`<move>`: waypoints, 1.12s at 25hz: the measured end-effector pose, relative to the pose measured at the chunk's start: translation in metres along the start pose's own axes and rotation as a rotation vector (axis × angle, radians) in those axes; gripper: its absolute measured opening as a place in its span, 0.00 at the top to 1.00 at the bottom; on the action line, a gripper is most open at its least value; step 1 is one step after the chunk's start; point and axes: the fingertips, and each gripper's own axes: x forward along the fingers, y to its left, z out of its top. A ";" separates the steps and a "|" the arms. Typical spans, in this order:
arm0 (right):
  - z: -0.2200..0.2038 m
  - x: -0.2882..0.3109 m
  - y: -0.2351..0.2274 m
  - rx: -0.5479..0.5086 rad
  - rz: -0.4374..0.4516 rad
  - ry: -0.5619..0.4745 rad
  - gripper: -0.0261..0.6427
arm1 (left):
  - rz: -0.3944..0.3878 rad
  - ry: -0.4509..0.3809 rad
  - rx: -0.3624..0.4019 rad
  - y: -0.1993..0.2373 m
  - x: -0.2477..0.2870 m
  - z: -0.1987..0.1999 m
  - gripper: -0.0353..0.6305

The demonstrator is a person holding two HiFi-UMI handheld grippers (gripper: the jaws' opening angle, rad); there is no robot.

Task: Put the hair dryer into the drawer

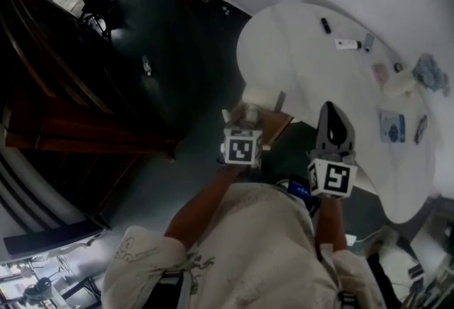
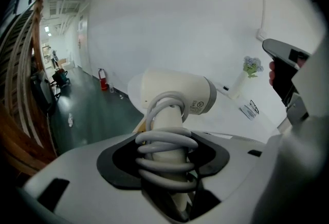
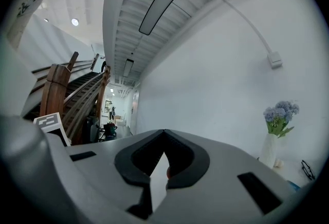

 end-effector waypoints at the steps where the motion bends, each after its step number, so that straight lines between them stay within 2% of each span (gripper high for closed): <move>1: 0.000 0.001 0.002 0.002 0.004 -0.003 0.96 | -0.002 0.009 -0.004 0.000 -0.001 -0.005 0.56; 8: 0.001 0.008 0.011 0.006 0.023 0.006 0.96 | 0.025 0.071 -0.006 0.015 -0.004 -0.034 0.56; 18: -0.004 0.013 0.025 0.000 0.032 0.026 0.96 | 0.042 0.215 -0.003 0.032 0.011 -0.084 0.56; 23: -0.006 0.014 0.027 -0.003 0.029 0.032 0.96 | 0.040 0.278 -0.012 0.035 0.023 -0.101 0.56; 28: -0.010 0.014 0.027 -0.009 0.021 0.044 0.96 | 0.061 0.307 0.004 0.043 0.039 -0.101 0.56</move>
